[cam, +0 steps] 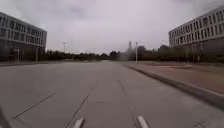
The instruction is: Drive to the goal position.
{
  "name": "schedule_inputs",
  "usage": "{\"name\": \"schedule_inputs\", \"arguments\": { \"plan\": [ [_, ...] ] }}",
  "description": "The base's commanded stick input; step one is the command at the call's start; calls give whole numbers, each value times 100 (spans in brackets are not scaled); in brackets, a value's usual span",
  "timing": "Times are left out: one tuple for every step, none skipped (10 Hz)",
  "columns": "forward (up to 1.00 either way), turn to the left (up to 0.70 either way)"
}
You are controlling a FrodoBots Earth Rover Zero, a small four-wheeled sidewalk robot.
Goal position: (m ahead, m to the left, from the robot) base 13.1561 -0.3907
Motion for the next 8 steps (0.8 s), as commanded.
{"name": "schedule_inputs", "arguments": {
  "plan": [
    [70,0],
    [70,0],
    [70,0],
    [70,0],
    [70,0],
    [70,0],
    [70,0],
    [70,0]
  ]
}}
